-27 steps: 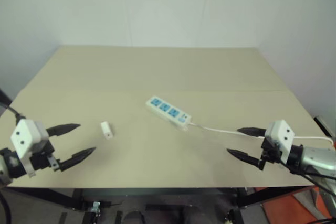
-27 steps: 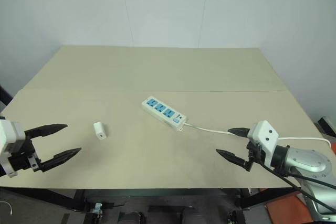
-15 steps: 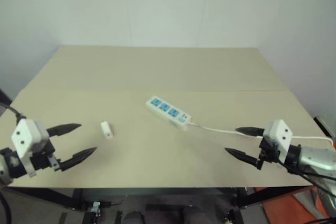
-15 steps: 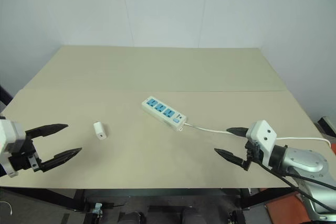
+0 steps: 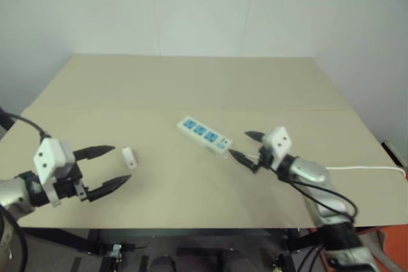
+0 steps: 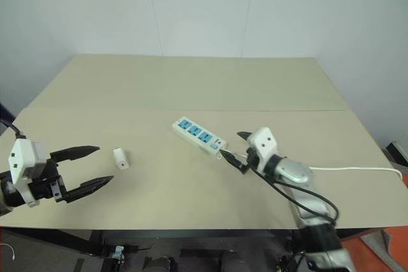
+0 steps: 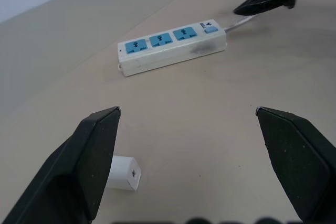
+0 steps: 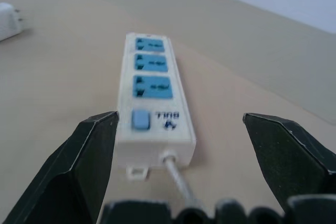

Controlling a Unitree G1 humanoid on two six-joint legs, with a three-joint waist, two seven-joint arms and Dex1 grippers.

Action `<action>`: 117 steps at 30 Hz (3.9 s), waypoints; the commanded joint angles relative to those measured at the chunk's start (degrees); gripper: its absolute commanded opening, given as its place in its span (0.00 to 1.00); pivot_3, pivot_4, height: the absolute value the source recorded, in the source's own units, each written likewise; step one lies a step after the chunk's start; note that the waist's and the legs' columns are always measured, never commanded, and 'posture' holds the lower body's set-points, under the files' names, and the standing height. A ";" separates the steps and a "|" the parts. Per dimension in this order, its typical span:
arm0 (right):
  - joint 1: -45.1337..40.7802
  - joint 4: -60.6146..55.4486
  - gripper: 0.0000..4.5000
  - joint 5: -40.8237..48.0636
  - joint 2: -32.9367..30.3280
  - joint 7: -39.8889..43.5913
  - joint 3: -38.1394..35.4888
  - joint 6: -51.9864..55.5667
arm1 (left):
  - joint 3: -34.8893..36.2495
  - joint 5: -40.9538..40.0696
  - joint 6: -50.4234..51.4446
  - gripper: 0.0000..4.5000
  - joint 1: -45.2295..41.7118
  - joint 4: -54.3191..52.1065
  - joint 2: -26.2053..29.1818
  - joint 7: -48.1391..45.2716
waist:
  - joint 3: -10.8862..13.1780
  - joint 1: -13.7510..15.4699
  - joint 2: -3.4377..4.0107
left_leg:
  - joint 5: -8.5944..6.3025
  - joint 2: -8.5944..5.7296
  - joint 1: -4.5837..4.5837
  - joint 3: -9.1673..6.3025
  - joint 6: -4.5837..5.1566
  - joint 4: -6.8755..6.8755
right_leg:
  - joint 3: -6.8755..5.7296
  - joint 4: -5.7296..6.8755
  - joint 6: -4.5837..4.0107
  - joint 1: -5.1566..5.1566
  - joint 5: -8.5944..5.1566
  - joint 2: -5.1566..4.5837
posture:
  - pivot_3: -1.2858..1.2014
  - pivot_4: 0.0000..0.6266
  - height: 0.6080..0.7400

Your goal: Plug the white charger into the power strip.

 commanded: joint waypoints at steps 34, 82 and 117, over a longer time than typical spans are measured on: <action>-4.68 13.63 0.76 4.25 4.22 24.76 4.76 -8.86 | -1.74 0.62 -4.86 1.00 -0.80 2.75 1.40 -2.39 | 0.02 -2.59 0.05 | 0.00 0.05 0.03 -0.14 0.01 -0.06 | -0.05 0.08 -0.02 0.04 0.01 0.08 | 0.52 0.24 1.00; -16.52 39.35 0.76 -1.20 8.04 42.45 9.94 -24.53 | -19.06 6.47 -6.31 1.00 -31.22 25.58 16.38 -19.02 | 0.03 -3.15 0.01 | 0.01 0.19 0.59 -0.26 0.01 -0.06 | 0.01 0.42 -0.18 0.28 0.04 0.45 | 0.52 0.24 1.00; -15.07 35.94 0.76 -1.26 3.97 41.15 7.69 -19.85 | -106.07 23.98 -91.17 1.00 -94.42 85.62 4.94 -30.40 | 0.10 -0.57 0.09 | 0.00 0.06 -0.11 -0.31 0.05 0.25 | 0.02 0.41 0.01 -0.07 -0.07 0.38 | 0.52 0.24 1.00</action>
